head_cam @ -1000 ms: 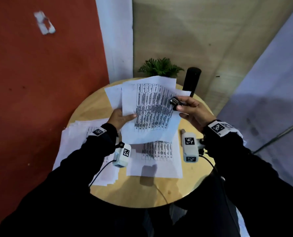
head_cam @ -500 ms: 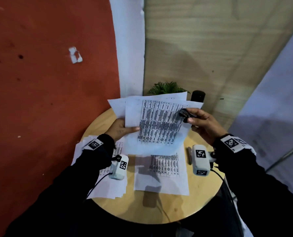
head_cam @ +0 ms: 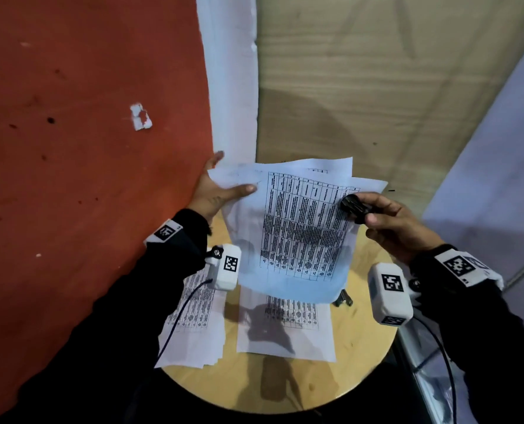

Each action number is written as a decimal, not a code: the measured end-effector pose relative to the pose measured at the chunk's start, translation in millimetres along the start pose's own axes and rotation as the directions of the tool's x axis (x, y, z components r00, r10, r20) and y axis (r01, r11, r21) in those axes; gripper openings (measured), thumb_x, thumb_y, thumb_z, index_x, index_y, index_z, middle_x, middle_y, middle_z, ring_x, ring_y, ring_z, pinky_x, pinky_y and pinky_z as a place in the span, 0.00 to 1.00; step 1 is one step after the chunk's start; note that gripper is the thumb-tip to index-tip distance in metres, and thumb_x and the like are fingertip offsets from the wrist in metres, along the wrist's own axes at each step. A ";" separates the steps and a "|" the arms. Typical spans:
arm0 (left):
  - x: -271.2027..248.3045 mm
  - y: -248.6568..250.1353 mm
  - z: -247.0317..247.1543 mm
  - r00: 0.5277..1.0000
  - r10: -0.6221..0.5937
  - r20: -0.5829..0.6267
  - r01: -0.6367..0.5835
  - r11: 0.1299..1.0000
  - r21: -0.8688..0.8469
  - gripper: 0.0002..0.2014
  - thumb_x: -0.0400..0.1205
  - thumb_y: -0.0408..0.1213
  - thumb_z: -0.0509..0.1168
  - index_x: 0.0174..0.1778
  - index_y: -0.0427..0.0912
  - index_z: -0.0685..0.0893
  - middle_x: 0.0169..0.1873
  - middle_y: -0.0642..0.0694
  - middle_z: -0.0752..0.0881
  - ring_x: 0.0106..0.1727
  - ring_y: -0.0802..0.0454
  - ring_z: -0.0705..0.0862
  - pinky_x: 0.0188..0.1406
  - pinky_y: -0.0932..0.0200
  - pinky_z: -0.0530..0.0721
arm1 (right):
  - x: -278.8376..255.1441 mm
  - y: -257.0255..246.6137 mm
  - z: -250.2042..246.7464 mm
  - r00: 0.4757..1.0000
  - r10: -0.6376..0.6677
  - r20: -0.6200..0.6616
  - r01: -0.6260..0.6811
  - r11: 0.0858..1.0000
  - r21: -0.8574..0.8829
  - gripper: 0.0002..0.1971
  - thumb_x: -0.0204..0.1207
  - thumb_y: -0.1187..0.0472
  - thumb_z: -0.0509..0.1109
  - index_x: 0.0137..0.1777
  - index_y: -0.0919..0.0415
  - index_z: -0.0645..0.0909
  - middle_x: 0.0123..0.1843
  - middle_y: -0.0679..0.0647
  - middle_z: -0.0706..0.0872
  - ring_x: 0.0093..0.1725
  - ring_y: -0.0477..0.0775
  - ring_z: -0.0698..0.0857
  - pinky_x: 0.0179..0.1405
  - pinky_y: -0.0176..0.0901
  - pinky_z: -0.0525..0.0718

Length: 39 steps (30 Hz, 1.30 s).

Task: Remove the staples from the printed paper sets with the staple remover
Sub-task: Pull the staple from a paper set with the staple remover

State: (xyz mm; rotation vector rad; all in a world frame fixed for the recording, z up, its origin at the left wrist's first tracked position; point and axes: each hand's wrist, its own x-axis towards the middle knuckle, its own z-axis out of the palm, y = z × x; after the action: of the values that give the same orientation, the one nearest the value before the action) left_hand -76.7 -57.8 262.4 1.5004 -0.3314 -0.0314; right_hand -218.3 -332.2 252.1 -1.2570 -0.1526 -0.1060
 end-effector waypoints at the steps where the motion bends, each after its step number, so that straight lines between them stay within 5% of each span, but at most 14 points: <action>1: -0.1 4.2 1.4 0.998 -0.006 0.067 0.004 1.000 0.024 0.41 0.54 0.43 0.86 0.63 0.46 0.78 0.59 0.45 0.86 0.61 0.51 0.84 0.60 0.60 0.83 | -1.7 -2.8 -0.9 1.000 -0.007 0.006 0.007 1.000 0.002 0.32 0.31 0.49 0.90 0.42 0.50 0.91 0.43 0.48 0.91 0.41 0.44 0.89 0.20 0.27 0.77; 4: -7.7 10.7 9.0 0.984 -0.007 0.176 0.003 1.000 0.022 0.25 0.58 0.31 0.83 0.50 0.37 0.85 0.44 0.50 0.92 0.48 0.55 0.90 0.51 0.61 0.85 | -1.3 -5.9 -2.2 1.000 -0.013 -0.028 0.013 1.000 0.003 0.31 0.30 0.49 0.90 0.40 0.50 0.91 0.42 0.47 0.91 0.39 0.43 0.89 0.25 0.28 0.80; 7: -13.9 13.0 11.2 0.995 -0.010 0.094 0.013 0.999 -0.029 0.40 0.55 0.41 0.84 0.61 0.29 0.81 0.55 0.39 0.89 0.56 0.44 0.88 0.61 0.45 0.83 | 4.9 -1.5 0.5 0.970 -0.067 -0.234 0.057 0.997 -0.049 0.35 0.27 0.48 0.90 0.40 0.52 0.88 0.40 0.46 0.91 0.36 0.43 0.88 0.31 0.33 0.83; 10: -16.8 13.9 8.6 0.994 -0.031 0.103 0.036 0.998 -0.051 0.44 0.58 0.45 0.85 0.66 0.29 0.76 0.60 0.37 0.86 0.62 0.42 0.85 0.69 0.37 0.77 | 8.1 1.7 12.7 0.864 -0.273 -0.424 0.212 0.959 -0.187 0.29 0.41 0.61 0.89 0.43 0.50 0.80 0.45 0.49 0.89 0.42 0.46 0.87 0.45 0.46 0.85; 12: -22.9 17.8 10.6 0.996 -0.032 0.086 0.034 0.999 -0.026 0.38 0.61 0.41 0.83 0.63 0.26 0.77 0.57 0.37 0.87 0.59 0.46 0.87 0.64 0.42 0.82 | 7.0 -2.3 34.7 0.852 -0.411 -0.323 0.268 0.874 -0.406 0.25 0.54 0.72 0.84 0.46 0.52 0.78 0.48 0.49 0.87 0.45 0.38 0.87 0.50 0.39 0.83; 14: -24.9 18.7 11.5 0.999 0.009 0.030 -0.010 0.999 0.039 0.20 0.69 0.32 0.78 0.53 0.26 0.82 0.42 0.46 0.91 0.42 0.58 0.90 0.47 0.59 0.88 | 6.4 -6.1 59.9 0.867 -0.486 -0.107 0.310 0.696 -0.647 0.24 0.59 0.73 0.82 0.51 0.56 0.79 0.49 0.44 0.85 0.46 0.29 0.84 0.48 0.27 0.80; 16: -31.9 23.4 13.6 0.999 0.050 0.021 -0.052 0.993 0.104 0.12 0.71 0.34 0.77 0.41 0.32 0.83 0.31 0.50 0.87 0.31 0.57 0.86 0.37 0.65 0.83 | 8.4 -8.1 82.7 0.835 -0.542 0.088 0.369 0.434 -0.822 0.23 0.59 0.63 0.83 0.55 0.59 0.83 0.50 0.49 0.87 0.50 0.42 0.87 0.49 0.36 0.82; 18: -39.2 28.3 13.3 0.996 0.090 0.001 -0.089 0.985 0.149 0.16 0.71 0.41 0.78 0.36 0.35 0.78 0.28 0.46 0.78 0.26 0.58 0.77 0.30 0.69 0.76 | 12.8 -7.5 100.2 0.787 -0.571 0.233 0.405 0.194 -0.894 0.22 0.58 0.57 0.80 0.54 0.60 0.85 0.50 0.56 0.87 0.50 0.58 0.86 0.45 0.45 0.82; 20: -45.7 34.1 12.7 0.994 0.084 0.063 -0.092 0.984 0.150 0.16 0.72 0.43 0.76 0.35 0.35 0.80 0.26 0.48 0.78 0.24 0.60 0.75 0.29 0.68 0.73 | 18.1 -4.2 111.0 0.757 -0.579 0.303 0.432 0.096 -0.897 0.22 0.59 0.56 0.77 0.54 0.61 0.86 0.50 0.59 0.86 0.46 0.62 0.86 0.38 0.49 0.85; 25: -57.3 49.3 16.5 0.981 0.088 0.175 -0.112 0.985 0.129 0.06 0.78 0.30 0.70 0.36 0.41 0.83 0.19 0.61 0.83 0.22 0.71 0.79 0.23 0.76 0.73 | 22.6 -4.2 122.0 0.719 -0.603 0.346 0.459 0.038 -0.888 0.21 0.59 0.59 0.75 0.55 0.60 0.86 0.51 0.60 0.86 0.41 0.63 0.87 0.26 0.54 0.86; 28: -58.1 52.8 18.8 0.982 0.089 0.167 -0.105 0.990 0.093 0.27 0.68 0.51 0.78 0.39 0.25 0.83 0.31 0.46 0.85 0.32 0.54 0.80 0.37 0.62 0.77 | 22.9 -6.7 123.2 0.706 -0.604 0.370 0.479 0.023 -0.877 0.21 0.58 0.60 0.76 0.54 0.61 0.87 0.50 0.59 0.86 0.41 0.62 0.88 0.27 0.52 0.86; 31: -65.2 59.4 23.4 0.977 0.086 0.197 -0.101 0.993 0.063 0.28 0.65 0.44 0.78 0.50 0.23 0.84 0.50 0.28 0.87 0.50 0.36 0.87 0.57 0.38 0.82 | 23.0 -8.1 122.3 0.702 -0.597 0.388 0.482 -0.004 -0.876 0.21 0.57 0.61 0.75 0.53 0.61 0.87 0.50 0.59 0.87 0.42 0.62 0.88 0.28 0.52 0.86; 35: -62.9 57.4 22.4 0.971 0.083 0.224 -0.097 0.994 0.055 0.16 0.69 0.26 0.75 0.51 0.26 0.84 0.45 0.38 0.89 0.46 0.49 0.88 0.54 0.51 0.85 | 22.1 -9.1 123.1 0.669 -0.611 0.423 0.505 -0.044 -0.862 0.18 0.56 0.63 0.75 0.49 0.62 0.88 0.47 0.59 0.88 0.41 0.63 0.88 0.27 0.51 0.86; 39: -60.4 56.1 23.9 0.979 0.076 0.191 -0.082 0.996 0.020 0.33 0.60 0.42 0.80 0.47 0.15 0.79 0.44 0.37 0.79 0.46 0.44 0.77 0.50 0.43 0.79 | 21.2 -9.0 122.3 0.659 -0.611 0.439 0.495 -0.087 -0.865 0.17 0.56 0.64 0.75 0.48 0.62 0.89 0.46 0.59 0.88 0.40 0.63 0.88 0.26 0.49 0.85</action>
State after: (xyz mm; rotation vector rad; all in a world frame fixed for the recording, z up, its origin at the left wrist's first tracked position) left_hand -150.2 -63.0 306.4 1.5143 -0.5474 -0.1078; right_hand -205.8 -218.4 300.9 -2.4410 -0.6275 -1.2390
